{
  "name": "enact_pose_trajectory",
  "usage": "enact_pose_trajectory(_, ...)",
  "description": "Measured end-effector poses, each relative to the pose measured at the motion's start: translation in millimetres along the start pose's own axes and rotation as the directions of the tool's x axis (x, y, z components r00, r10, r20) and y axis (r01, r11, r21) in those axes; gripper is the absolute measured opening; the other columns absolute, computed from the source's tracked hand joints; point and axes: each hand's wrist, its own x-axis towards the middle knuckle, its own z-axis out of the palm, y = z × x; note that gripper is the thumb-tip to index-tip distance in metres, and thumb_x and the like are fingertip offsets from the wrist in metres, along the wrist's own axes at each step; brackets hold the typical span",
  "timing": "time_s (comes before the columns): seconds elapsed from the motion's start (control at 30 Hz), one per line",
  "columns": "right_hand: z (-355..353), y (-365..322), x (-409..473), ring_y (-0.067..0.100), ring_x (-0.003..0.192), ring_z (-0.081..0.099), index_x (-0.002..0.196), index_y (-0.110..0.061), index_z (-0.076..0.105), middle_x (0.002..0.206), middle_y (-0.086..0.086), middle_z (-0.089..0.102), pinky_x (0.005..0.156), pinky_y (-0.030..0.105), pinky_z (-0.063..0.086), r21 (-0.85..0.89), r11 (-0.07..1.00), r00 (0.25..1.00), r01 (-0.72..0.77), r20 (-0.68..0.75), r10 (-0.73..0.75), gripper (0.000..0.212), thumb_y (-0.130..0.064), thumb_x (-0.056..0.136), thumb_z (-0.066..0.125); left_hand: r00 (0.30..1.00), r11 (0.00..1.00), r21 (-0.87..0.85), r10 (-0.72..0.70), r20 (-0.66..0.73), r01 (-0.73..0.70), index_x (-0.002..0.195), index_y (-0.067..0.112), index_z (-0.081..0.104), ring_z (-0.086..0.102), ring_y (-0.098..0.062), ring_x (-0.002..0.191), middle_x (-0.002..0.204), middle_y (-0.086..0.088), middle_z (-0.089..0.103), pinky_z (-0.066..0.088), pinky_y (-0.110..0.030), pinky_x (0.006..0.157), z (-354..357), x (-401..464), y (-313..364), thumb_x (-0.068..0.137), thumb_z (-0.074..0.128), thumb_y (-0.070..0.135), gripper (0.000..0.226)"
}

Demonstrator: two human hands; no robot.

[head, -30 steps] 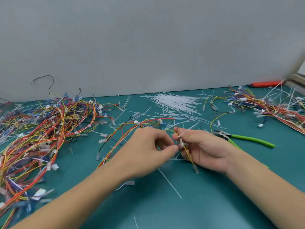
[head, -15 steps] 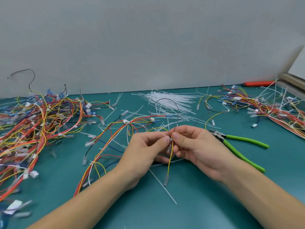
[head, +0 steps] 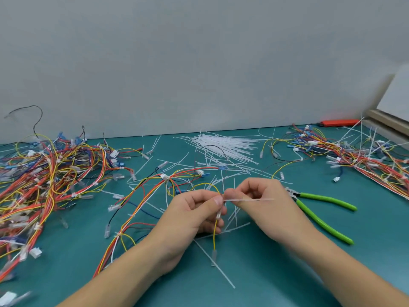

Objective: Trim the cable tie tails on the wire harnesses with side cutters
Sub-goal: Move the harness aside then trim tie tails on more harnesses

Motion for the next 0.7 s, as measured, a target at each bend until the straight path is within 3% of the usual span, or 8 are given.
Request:
enact_pose_trajectory(0.07, -21.1, -1.7, 6.3, 0.001, 0.061, 0.053, 0.075, -0.031, 0.072, 0.064, -0.018, 0.064, 0.056, 0.014, 0.039, -0.240, 0.969, 0.992, 0.066, -0.088, -0.090, 0.018, -0.045, 0.083, 0.080, 1.000, 0.999, -0.040, -0.005, 0.010, 0.006, 0.087, 0.017, 0.078, 0.063, -0.017, 0.067, 0.079, -0.005, 0.065, 0.056, -0.027, 0.064, -1.4, 0.2, 1.3, 0.091, 0.076, 0.025, 0.010)
enact_pose_trajectory(0.1, -34.5, -2.4, 9.5, 0.004, 0.082, 0.062, 0.086, -0.035, 0.073, 0.081, -0.020, 0.070, 0.071, 0.017, 0.046, -0.392, 0.919, 0.988, 0.046, -0.116, -0.098, 0.014, -0.047, 0.083, 0.079, 1.000, 0.998, -0.068, -0.003, 0.003, 0.004, 0.087, 0.016, 0.077, 0.065, -0.018, 0.069, 0.079, -0.006, 0.065, 0.057, -0.027, 0.065, -2.2, 0.9, 1.4, 0.090, 0.078, 0.025, 0.010)
enact_pose_trajectory(0.17, -62.5, -2.9, 13.7, 0.021, 0.127, 0.052, 0.123, -0.040, 0.064, 0.127, -0.011, 0.065, 0.102, 0.038, 0.046, -0.692, 0.708, 0.989, -0.141, -0.126, 0.074, 0.049, -0.062, 0.081, 0.075, 1.000, 0.991, -0.135, -0.003, -0.029, -0.001, 0.089, 0.012, 0.076, 0.069, -0.022, 0.073, 0.080, -0.009, 0.065, 0.059, -0.029, 0.067, -5.2, 2.2, 0.9, 0.087, 0.079, 0.024, 0.012)
enact_pose_trajectory(0.23, -88.3, -0.3, 15.2, 0.030, 0.142, 0.040, 0.146, -0.037, 0.045, 0.150, 0.000, 0.049, 0.111, 0.047, 0.041, -0.801, 0.508, 0.927, -0.317, -0.150, 0.343, 0.087, -0.074, 0.074, 0.074, 0.998, 0.981, -0.195, -0.017, -0.058, 0.006, 0.094, 0.009, 0.077, 0.073, -0.024, 0.075, 0.082, -0.010, 0.067, 0.060, -0.030, 0.066, -9.0, 3.7, 0.5, 0.082, 0.076, 0.023, 0.018)
enact_pose_trajectory(0.3, -104.7, 1.7, 14.0, 0.031, 0.140, 0.043, 0.148, -0.033, 0.042, 0.150, 0.004, 0.046, 0.109, 0.042, 0.043, -0.834, 0.430, 0.870, -0.346, -0.113, 0.480, 0.095, -0.076, 0.070, 0.076, 0.997, 0.975, -0.220, -0.038, -0.065, 0.023, 0.096, 0.010, 0.080, 0.074, -0.023, 0.076, 0.084, -0.009, 0.069, 0.060, -0.028, 0.064, -11.7, 5.1, 1.0, 0.081, 0.075, 0.020, 0.018)
enact_pose_trajectory(0.47, -117.0, 5.6, 14.0, 0.014, 0.103, 0.058, 0.117, -0.034, 0.057, 0.119, -0.007, 0.060, 0.076, 0.029, 0.044, -0.840, 0.462, 0.883, -0.285, -0.043, 0.466, 0.057, -0.062, 0.075, 0.083, 0.998, 0.972, -0.233, -0.039, -0.054, 0.025, 0.103, 0.011, 0.081, 0.073, -0.018, 0.075, 0.086, -0.007, 0.071, 0.059, -0.025, 0.065, -12.8, 6.8, 1.1, 0.081, 0.073, 0.014, 0.024)
enact_pose_trajectory(0.6, -108.9, 9.0, 12.3, 0.009, 0.086, 0.064, 0.094, -0.030, 0.066, 0.095, -0.009, 0.068, 0.072, 0.030, 0.049, -0.758, 0.574, 0.899, -0.309, -0.037, 0.436, 0.042, -0.063, 0.073, 0.080, 0.998, 0.973, -0.229, -0.041, -0.043, 0.031, 0.106, 0.009, 0.080, 0.076, -0.022, 0.082, 0.095, -0.011, 0.075, 0.060, -0.026, 0.069, -11.7, 5.0, 2.7, 0.079, 0.073, 0.007, 0.028)
enact_pose_trajectory(0.7, -90.3, 8.0, 13.3, 0.017, 0.073, 0.060, 0.090, -0.016, 0.074, 0.078, -0.006, 0.066, 0.073, 0.033, 0.046, -0.568, 0.753, 0.921, -0.332, -0.025, 0.388, 0.043, -0.058, 0.082, 0.068, 0.998, 0.969, -0.243, -0.045, -0.033, 0.035, 0.107, 0.006, 0.079, 0.076, -0.026, 0.086, 0.099, -0.012, 0.076, 0.061, -0.028, 0.071, -11.8, 4.9, 3.7, 0.077, 0.071, -0.001, 0.031)
